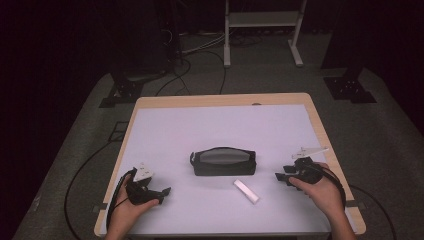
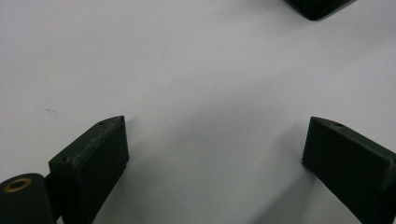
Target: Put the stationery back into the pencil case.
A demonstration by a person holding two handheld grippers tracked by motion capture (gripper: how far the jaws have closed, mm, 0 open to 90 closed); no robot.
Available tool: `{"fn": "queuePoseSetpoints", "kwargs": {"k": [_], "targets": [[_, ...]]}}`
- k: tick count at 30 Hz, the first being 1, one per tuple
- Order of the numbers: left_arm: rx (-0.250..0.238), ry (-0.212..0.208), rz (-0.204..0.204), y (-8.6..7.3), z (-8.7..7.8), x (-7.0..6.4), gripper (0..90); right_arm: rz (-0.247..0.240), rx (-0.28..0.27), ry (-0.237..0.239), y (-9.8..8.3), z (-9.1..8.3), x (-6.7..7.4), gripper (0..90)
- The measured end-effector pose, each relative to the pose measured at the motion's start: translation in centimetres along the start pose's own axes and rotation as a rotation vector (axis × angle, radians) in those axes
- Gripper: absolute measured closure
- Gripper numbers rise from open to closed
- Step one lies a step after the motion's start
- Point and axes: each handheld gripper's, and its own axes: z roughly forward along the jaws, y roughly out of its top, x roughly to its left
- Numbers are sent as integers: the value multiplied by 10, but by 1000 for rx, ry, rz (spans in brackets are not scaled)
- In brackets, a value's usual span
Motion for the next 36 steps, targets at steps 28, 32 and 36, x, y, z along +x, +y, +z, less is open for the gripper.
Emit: {"fn": "queuePoseSetpoints", "kwargs": {"k": [28, 32, 36], "targets": [[-1, 1, 2, 0, 0, 0, 61, -92, 31, 74, 18, 12, 47, 555], [0, 1, 2, 0, 0, 0, 62, -110, 37, 86, 21, 15, 54, 561], [-1, 1, 1, 0, 0, 0, 61, -125, 47, 97, 23, 19, 61, 566]]}}
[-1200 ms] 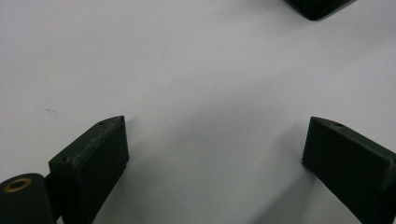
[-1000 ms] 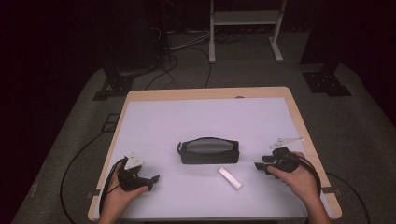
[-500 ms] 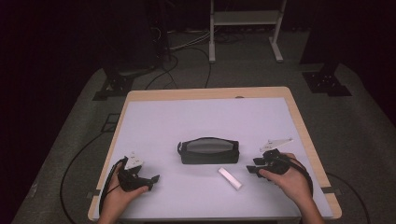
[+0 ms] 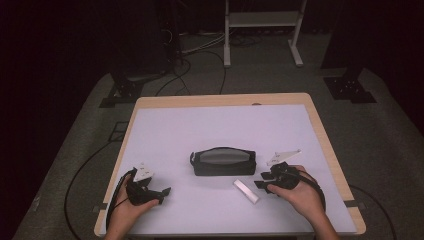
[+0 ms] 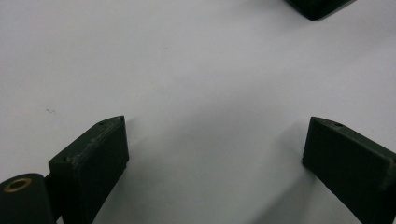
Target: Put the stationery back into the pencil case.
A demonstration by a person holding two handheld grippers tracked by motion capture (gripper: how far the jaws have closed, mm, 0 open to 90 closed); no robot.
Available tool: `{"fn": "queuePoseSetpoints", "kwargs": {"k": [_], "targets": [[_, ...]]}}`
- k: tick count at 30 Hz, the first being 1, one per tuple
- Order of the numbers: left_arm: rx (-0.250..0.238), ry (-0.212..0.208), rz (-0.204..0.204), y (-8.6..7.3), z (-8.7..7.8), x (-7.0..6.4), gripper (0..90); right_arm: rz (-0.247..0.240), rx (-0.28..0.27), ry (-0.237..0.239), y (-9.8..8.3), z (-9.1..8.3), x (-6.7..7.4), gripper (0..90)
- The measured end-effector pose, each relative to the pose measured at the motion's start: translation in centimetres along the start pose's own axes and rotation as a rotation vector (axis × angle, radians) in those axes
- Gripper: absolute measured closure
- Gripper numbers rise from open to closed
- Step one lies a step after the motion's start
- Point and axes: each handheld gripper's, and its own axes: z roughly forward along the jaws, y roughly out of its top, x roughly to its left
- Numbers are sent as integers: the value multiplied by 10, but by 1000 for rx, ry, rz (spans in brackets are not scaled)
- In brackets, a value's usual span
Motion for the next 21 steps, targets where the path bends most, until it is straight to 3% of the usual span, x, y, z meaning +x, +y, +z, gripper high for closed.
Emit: {"fn": "queuePoseSetpoints", "kwargs": {"k": [21], "targets": [[0, 0, 0, 0, 0, 0, 62, -65, 52, 46, 14, 31, 24, 579]]}}
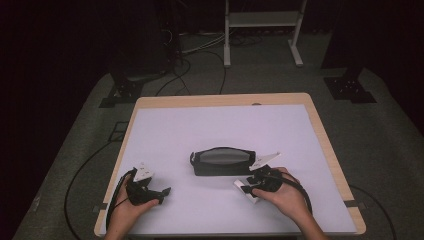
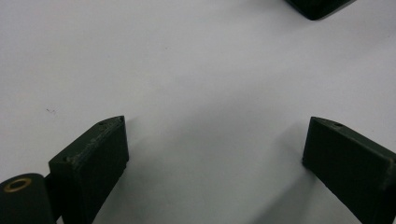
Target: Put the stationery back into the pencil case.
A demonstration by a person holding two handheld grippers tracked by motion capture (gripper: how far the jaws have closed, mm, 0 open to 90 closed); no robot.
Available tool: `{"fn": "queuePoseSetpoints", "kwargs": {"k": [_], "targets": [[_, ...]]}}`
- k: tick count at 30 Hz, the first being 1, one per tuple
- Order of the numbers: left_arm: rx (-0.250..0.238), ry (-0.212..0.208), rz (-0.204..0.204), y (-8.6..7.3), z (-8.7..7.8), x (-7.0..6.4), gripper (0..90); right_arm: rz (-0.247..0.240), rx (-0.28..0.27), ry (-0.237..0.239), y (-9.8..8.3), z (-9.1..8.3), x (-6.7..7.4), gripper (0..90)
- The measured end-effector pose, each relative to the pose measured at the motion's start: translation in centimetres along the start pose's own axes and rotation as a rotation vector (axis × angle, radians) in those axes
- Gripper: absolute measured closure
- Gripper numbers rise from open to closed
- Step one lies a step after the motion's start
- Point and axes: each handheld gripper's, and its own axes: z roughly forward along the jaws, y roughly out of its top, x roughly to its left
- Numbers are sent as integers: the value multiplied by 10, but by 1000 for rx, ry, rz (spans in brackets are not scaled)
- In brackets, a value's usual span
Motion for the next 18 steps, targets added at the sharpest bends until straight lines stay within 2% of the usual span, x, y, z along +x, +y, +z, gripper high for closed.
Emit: {"fn": "queuePoseSetpoints", "kwargs": {"k": [6, 18], "targets": [[0, 0, 0, 0, 0, 0, 61, -8, 16, 4, 4, 11, 4, 589], [1, 0, -1, 0, 0, 0, 62, -19, 48, -22, 6, 27, 5, 628]]}}
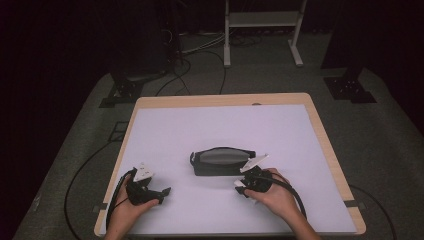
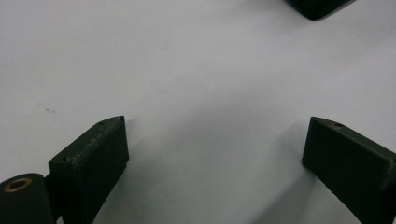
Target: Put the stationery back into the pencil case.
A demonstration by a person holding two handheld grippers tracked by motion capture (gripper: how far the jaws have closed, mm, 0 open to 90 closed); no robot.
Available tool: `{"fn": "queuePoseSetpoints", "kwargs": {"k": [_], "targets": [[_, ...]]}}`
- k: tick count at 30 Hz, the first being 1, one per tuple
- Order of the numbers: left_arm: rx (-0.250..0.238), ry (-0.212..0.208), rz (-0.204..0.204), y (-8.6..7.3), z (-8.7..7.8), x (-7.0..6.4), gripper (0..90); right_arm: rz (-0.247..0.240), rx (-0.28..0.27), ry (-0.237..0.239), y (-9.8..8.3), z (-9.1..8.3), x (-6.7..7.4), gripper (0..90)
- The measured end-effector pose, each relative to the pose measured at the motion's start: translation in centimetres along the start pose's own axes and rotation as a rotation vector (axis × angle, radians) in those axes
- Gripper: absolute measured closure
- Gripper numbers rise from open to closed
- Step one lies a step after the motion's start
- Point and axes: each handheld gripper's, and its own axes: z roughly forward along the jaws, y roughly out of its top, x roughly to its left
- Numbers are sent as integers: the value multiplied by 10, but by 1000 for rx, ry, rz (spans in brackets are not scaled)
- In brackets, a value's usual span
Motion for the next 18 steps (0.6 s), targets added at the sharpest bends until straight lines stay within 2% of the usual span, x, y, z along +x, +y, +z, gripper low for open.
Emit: {"fn": "queuePoseSetpoints", "kwargs": {"k": [5, 8, 18], "targets": [[1, 0, 0, 0, 0, 0, 61, -9, 0, -22, 1, 2, 2, 654], [0, 0, 0, 0, 0, 0, 62, -23, 9, -55, 1, 2, 5, 688], [0, 0, 0, 0, 0, 0, 61, -23, 12, -53, 2, 2, 4, 708]]}}
